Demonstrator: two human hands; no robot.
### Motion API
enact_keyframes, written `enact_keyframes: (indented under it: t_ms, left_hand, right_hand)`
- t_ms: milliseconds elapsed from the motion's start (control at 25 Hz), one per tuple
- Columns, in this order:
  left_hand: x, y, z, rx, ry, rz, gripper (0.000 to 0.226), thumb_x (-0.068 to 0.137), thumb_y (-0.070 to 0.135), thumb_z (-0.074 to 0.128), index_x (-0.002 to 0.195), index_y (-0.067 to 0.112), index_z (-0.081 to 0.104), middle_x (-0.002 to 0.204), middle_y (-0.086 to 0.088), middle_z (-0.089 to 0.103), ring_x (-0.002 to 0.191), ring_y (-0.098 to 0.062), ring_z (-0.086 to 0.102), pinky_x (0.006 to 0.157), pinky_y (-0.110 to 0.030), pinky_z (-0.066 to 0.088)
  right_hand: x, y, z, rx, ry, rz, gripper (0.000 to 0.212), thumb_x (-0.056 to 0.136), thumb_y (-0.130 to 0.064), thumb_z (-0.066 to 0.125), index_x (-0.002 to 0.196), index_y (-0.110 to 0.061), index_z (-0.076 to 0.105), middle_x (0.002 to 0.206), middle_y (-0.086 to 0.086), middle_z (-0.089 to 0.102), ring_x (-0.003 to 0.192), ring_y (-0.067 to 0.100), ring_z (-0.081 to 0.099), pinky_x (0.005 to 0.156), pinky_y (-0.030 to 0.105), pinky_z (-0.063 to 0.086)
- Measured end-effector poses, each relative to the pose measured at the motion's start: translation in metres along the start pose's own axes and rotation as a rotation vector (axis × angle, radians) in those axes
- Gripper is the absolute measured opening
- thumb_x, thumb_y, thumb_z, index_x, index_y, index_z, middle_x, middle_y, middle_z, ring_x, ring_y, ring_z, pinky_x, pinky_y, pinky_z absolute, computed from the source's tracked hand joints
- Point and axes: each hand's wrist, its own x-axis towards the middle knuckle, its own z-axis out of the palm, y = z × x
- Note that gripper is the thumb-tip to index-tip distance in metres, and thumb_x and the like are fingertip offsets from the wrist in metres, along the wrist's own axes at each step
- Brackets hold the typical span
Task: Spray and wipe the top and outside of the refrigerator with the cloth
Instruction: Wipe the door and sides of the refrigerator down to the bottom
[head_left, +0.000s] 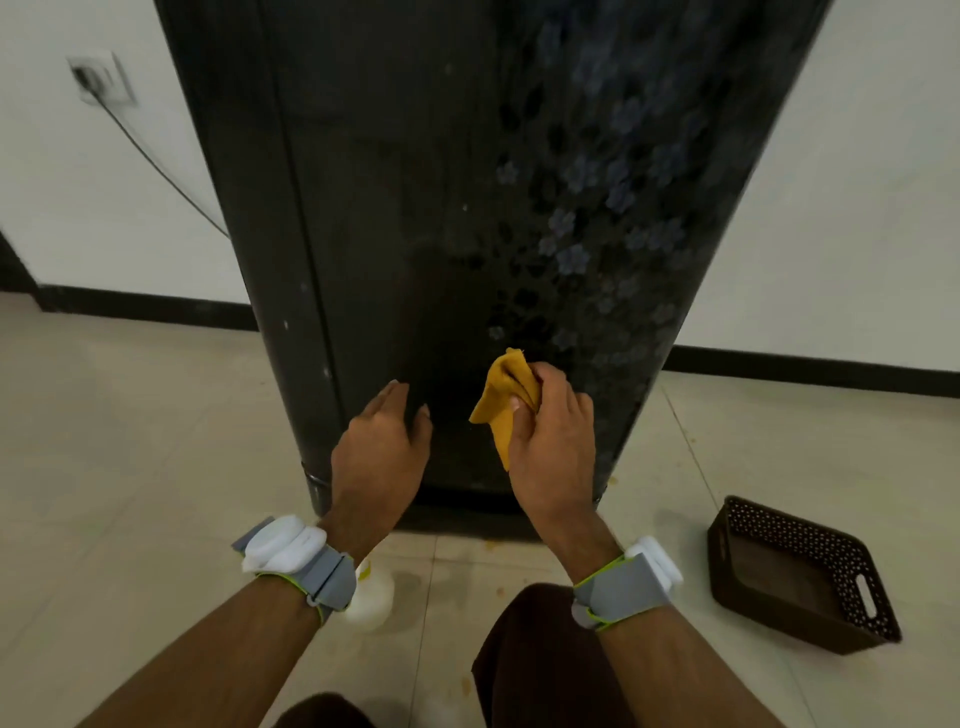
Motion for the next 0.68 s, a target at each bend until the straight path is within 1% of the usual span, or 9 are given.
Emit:
enact_keyframes:
  t_ms: [120, 200, 320, 440, 480, 520, 600, 640, 680]
  left_hand:
    - [0.023, 0.036, -0.023, -0.009, 0.026, 0.111, 0.038, 0.098, 0.037, 0.05, 0.127, 0.014, 0.058, 0.126, -0.009, 0.064, 0.096, -0.025, 0.068, 0.076, -0.039, 0.059]
    - [0.032, 0.059, -0.038, -0.021, 0.052, 0.151, 0.04, 0.099, 0.037, 0.05, 0.131, 0.014, 0.056, 0.133, -0.009, 0.061, 0.098, -0.024, 0.068, 0.077, -0.04, 0.059]
    - [0.039, 0.087, -0.052, -0.026, 0.088, 0.183, 0.043, 0.098, 0.037, 0.052, 0.134, 0.013, 0.055, 0.138, -0.007, 0.059, 0.107, -0.024, 0.067, 0.084, -0.04, 0.059]
    - [0.05, 0.113, -0.067, -0.025, 0.105, 0.218, 0.044, 0.099, 0.038, 0.051, 0.136, 0.015, 0.054, 0.141, -0.004, 0.057, 0.115, -0.022, 0.064, 0.089, -0.038, 0.057]
    - [0.053, 0.119, -0.071, -0.032, 0.112, 0.235, 0.044, 0.099, 0.039, 0.051, 0.137, 0.016, 0.054, 0.142, -0.004, 0.056, 0.116, -0.021, 0.063, 0.09, -0.038, 0.057]
    - [0.06, 0.127, -0.077, -0.042, 0.124, 0.259, 0.044, 0.099, 0.039, 0.051, 0.136, 0.016, 0.055, 0.141, -0.003, 0.057, 0.116, -0.02, 0.063, 0.09, -0.037, 0.057]
    - [0.074, 0.138, -0.088, -0.066, 0.167, 0.314, 0.042, 0.098, 0.037, 0.053, 0.134, 0.016, 0.057, 0.138, -0.003, 0.059, 0.116, -0.019, 0.064, 0.091, -0.034, 0.056]
    - [0.081, 0.144, -0.094, -0.08, 0.192, 0.34, 0.041, 0.098, 0.035, 0.054, 0.134, 0.015, 0.058, 0.137, -0.003, 0.06, 0.116, -0.018, 0.064, 0.091, -0.032, 0.055]
    - [0.091, 0.151, -0.102, -0.088, 0.223, 0.367, 0.041, 0.098, 0.034, 0.055, 0.133, 0.014, 0.058, 0.137, -0.003, 0.06, 0.118, -0.017, 0.063, 0.092, -0.03, 0.053]
  right_hand:
    - [0.022, -0.012, -0.028, 0.041, 0.069, -0.033, 0.029, 0.099, -0.025, 0.053, 0.126, -0.014, 0.051, 0.115, 0.002, 0.059, 0.096, 0.018, 0.051, 0.075, 0.03, 0.046]
    - [0.031, -0.017, -0.046, 0.05, 0.103, -0.057, 0.028, 0.099, -0.025, 0.053, 0.125, -0.014, 0.051, 0.114, 0.002, 0.057, 0.095, 0.017, 0.052, 0.074, 0.027, 0.044]
    - [0.042, -0.022, -0.061, 0.042, 0.154, -0.081, 0.028, 0.101, -0.028, 0.049, 0.126, -0.017, 0.051, 0.113, 0.001, 0.056, 0.091, 0.014, 0.055, 0.072, 0.023, 0.045]
    - [0.06, -0.027, -0.078, 0.051, 0.216, -0.102, 0.03, 0.103, -0.03, 0.046, 0.13, -0.019, 0.052, 0.113, -0.002, 0.055, 0.086, 0.007, 0.053, 0.068, 0.008, 0.04]
    - [0.065, -0.027, -0.083, 0.063, 0.235, -0.111, 0.031, 0.103, -0.03, 0.046, 0.132, -0.019, 0.052, 0.113, -0.003, 0.055, 0.086, 0.006, 0.052, 0.068, 0.008, 0.041]
    - [0.076, -0.028, -0.09, 0.079, 0.266, -0.12, 0.032, 0.103, -0.029, 0.046, 0.134, -0.019, 0.052, 0.113, -0.003, 0.055, 0.088, 0.006, 0.053, 0.071, 0.01, 0.045]
    - [0.101, -0.029, -0.106, 0.083, 0.349, -0.116, 0.034, 0.104, -0.027, 0.047, 0.136, -0.018, 0.051, 0.112, -0.001, 0.055, 0.09, 0.011, 0.056, 0.074, 0.026, 0.054]
    - [0.115, -0.031, -0.116, 0.074, 0.406, -0.111, 0.035, 0.104, -0.024, 0.047, 0.138, -0.016, 0.051, 0.112, 0.001, 0.055, 0.091, 0.015, 0.057, 0.074, 0.03, 0.053]
    - [0.134, -0.035, -0.129, 0.069, 0.475, -0.101, 0.036, 0.103, -0.021, 0.048, 0.138, -0.015, 0.051, 0.112, 0.004, 0.054, 0.091, 0.017, 0.057, 0.074, 0.029, 0.051]
